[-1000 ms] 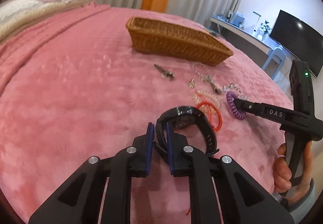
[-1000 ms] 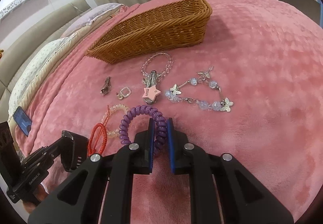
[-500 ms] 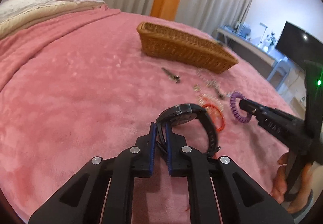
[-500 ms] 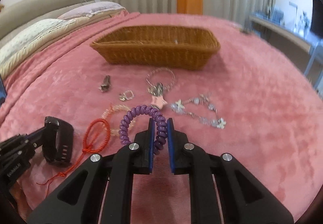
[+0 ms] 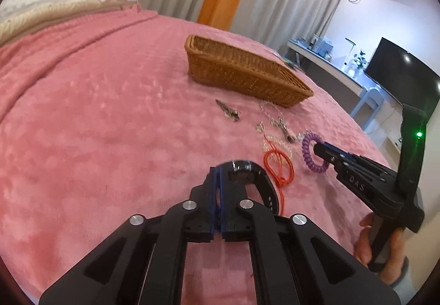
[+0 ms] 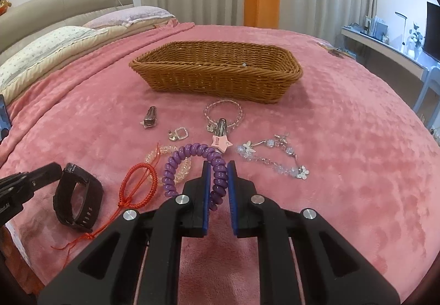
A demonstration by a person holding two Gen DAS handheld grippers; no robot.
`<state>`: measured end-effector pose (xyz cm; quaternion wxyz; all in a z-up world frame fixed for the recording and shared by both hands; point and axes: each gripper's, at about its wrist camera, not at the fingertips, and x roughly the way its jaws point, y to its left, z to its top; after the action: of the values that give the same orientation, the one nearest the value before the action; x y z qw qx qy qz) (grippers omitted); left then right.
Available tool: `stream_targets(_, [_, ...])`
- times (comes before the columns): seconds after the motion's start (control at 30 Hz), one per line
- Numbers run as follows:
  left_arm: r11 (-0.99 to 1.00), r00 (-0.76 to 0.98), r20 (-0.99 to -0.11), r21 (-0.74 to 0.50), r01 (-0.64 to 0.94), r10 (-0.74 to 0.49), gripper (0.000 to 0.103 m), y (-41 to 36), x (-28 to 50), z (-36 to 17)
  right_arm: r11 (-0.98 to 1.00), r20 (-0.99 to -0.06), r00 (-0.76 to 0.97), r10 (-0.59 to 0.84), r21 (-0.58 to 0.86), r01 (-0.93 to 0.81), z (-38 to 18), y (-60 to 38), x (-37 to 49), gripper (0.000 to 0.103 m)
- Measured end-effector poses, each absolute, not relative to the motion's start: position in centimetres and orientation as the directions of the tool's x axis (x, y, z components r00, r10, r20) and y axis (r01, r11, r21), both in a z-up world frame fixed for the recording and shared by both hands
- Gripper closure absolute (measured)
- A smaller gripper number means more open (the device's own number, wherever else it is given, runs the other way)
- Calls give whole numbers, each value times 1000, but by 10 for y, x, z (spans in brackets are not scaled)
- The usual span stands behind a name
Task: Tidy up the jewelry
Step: 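Lift and carry the watch and purple coil over the wicker basket with both tools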
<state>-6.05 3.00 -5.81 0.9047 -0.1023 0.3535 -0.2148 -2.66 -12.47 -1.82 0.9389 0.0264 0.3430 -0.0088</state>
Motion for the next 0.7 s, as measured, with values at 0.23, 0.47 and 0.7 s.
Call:
stream_targets(0.23, [897,569,-696,-301,324,-438,72,21,-55,-69,997,-649,761,15,65,35,-20,-127,-26,93])
stream_targets(0.47, [949,573,-762,-181,260,-302,96,3,-38,-75,995,-664,747,48,100,25,-22,-130,-24,93])
stream_targets(0.7, [936,689,-635,-210,282,-350,96,6,-47,-36,987,-608,790,78,158,24,13,-139,-35,93])
